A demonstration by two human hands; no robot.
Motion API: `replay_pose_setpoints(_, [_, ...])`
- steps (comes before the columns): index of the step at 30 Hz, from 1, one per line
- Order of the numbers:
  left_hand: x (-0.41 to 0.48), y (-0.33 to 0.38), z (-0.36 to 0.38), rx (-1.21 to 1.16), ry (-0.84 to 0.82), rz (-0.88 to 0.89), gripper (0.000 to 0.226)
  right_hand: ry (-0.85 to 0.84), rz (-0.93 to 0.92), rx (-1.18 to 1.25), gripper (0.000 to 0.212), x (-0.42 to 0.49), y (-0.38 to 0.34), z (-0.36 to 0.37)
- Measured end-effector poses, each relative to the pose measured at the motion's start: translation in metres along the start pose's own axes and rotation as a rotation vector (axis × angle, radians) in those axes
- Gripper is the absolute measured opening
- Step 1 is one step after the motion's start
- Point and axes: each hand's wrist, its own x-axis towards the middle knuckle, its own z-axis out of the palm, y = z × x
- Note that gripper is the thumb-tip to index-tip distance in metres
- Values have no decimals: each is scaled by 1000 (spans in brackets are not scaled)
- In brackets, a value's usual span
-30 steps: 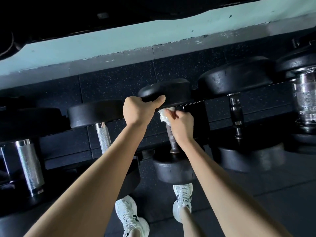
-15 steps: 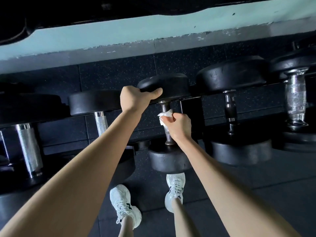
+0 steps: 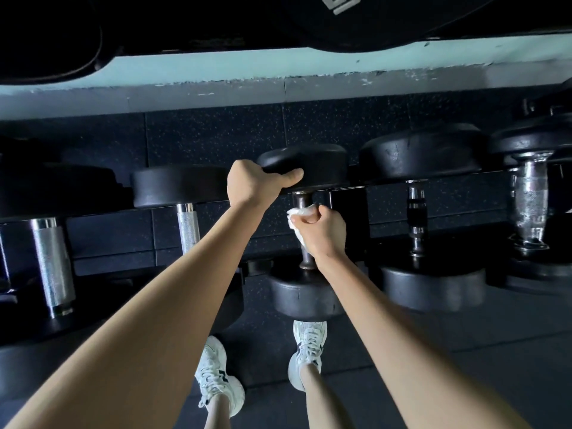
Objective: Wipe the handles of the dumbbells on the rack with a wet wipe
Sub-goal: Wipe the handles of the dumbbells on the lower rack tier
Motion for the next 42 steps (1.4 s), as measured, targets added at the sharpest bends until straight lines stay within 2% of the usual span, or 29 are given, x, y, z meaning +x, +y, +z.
replay_pose_setpoints(2, [-1, -1, 0, -4, 3, 5, 59, 62, 30, 60, 27, -3, -11, 5])
replay_pose_setpoints(5, [0, -1, 1, -8, 4, 14, 58, 78, 9, 27, 26, 2, -12, 9])
replay_pose_setpoints(8, [1, 0, 0, 2, 4, 4, 57, -78, -59, 68, 26, 11, 8, -3])
replay_pose_setpoints(10, [1, -1, 0, 8, 3, -1, 60, -187, -84, 125, 38, 9, 20, -14])
replay_pose_setpoints(13, [3, -1, 0, 12, 5, 4, 64, -259, -142, 39, 49, -5, 38, -21])
replay_pose_setpoints(16, [1, -1, 0, 5, 5, 9, 66, -364, -167, -144, 33, -13, 46, -21])
replay_pose_setpoints(18, [0, 0, 0, 4, 4, 7, 67, -395, -142, -172, 20, -11, 44, -22])
replay_pose_setpoints(22, [0, 0, 1, -6, 1, -5, 67, -496, -36, -25, 33, 6, 44, -25])
replay_pose_setpoints(25, [1, -1, 2, -2, 14, -6, 65, -795, 28, 296, 12, 19, 51, -33])
replay_pose_setpoints(27, [3, -1, 2, -8, 19, -10, 64, -903, 52, 397, 1, 23, 52, -34])
replay_pose_setpoints(30, [3, 0, 2, -18, 15, -14, 64, -810, 70, 339, 2, 18, 52, -31])
replay_pose_setpoints(32, [1, 0, 2, -27, 19, -15, 65, -620, 89, 215, 12, 9, 46, -27])
replay_pose_setpoints(34, [-1, -2, 4, -43, 25, -15, 67, -406, 42, -76, 21, 0, 38, -19])
replay_pose_setpoints(35, [-1, -2, 4, -47, 25, -17, 67, -324, 16, -187, 17, -5, 34, -13])
replay_pose_setpoints(37, [-1, 0, 4, -48, 22, -20, 67, -217, 22, -237, 5, -11, 27, -1])
replay_pose_setpoints(40, [-3, 0, 5, -39, 31, -9, 67, -188, 54, -247, 17, -7, 28, 3])
replay_pose_setpoints(42, [-7, -3, 9, -32, 45, 22, 65, -307, 50, -181, 17, 0, 34, -4])
